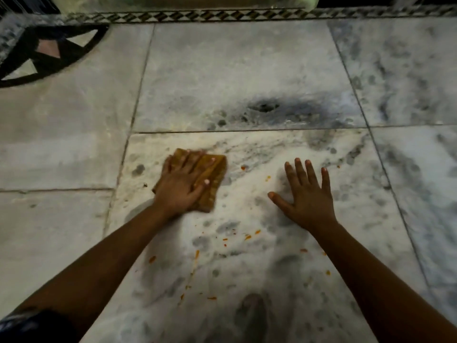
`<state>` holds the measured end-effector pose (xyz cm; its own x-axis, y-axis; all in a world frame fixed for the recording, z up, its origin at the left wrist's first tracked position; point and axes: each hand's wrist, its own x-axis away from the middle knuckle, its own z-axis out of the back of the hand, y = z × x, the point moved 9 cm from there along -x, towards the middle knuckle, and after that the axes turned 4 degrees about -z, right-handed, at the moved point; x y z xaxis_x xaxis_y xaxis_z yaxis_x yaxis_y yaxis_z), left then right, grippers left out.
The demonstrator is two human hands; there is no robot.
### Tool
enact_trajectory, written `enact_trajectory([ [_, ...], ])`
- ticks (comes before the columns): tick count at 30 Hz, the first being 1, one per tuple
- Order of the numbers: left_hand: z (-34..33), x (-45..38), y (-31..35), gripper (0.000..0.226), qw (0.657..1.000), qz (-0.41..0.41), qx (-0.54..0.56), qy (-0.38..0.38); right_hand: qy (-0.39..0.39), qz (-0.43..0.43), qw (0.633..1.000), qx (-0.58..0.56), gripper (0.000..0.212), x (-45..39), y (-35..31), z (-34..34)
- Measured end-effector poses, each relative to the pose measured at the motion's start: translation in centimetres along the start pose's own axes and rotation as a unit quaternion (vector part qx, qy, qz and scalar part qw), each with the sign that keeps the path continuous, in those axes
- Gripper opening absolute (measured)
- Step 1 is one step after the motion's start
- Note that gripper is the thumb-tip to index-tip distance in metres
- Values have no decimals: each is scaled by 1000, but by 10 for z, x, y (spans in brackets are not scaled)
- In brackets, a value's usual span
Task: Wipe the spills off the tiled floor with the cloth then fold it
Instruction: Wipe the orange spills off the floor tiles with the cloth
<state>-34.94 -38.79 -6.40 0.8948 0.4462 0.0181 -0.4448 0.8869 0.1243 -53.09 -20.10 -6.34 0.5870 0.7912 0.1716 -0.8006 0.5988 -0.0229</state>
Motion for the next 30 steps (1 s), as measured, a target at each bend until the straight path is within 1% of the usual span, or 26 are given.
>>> enact_trajectory([
  [3,1,-41,-16,57,994,111,8,-13,8,-31,999,-4,100,18,32,3],
  [5,-2,-72,-8,54,989,141,25,-37,1,-42,999,5,99,27,48,3],
  [6,-3,-85,5,55,990,130,29,-50,-5,-50,999,3,100,31,56,5],
  [8,-9,-95,41,57,995,79,20,-64,-24,-48,999,7,102,31,72,6],
  [9,-13,-92,61,60,996,47,13,-70,-33,-31,999,15,103,29,77,9],
  [11,-20,-69,99,69,996,-28,1,-79,-59,27,997,49,115,23,82,14],
  [12,-21,-54,111,69,995,-64,5,-79,-75,52,994,67,119,20,83,18],
  [14,-21,-34,119,66,989,-118,21,-86,-85,76,990,77,116,14,85,22],
  [16,-20,-37,111,70,986,-128,25,-106,-55,67,995,48,109,12,83,26],
  [18,-17,-57,102,71,989,-98,6,-109,-36,28,999,3,102,19,89,17],
  [20,-19,-83,93,66,991,-30,-7,-129,-21,-30,999,-38,95,30,108,3],
  [22,-23,-102,92,57,987,41,5,-154,6,-72,995,-65,91,41,131,-6],
  [24,-26,-105,101,57,985,94,28,-142,21,-94,993,-73,87,50,152,-13],
  [25,-26,-101,106,58,985,111,40,-123,22,-100,992,-72,85,52,161,-16],
  [26,-26,-95,113,58,987,117,47,-99,28,-102,992,-73,84,53,170,-19],
  [28,-25,-77,126,63,991,99,48,-71,35,-97,991,-87,83,51,178,-22],
  [30,-26,-60,134,73,993,74,46,-79,37,-85,990,-106,80,47,179,-25],
])
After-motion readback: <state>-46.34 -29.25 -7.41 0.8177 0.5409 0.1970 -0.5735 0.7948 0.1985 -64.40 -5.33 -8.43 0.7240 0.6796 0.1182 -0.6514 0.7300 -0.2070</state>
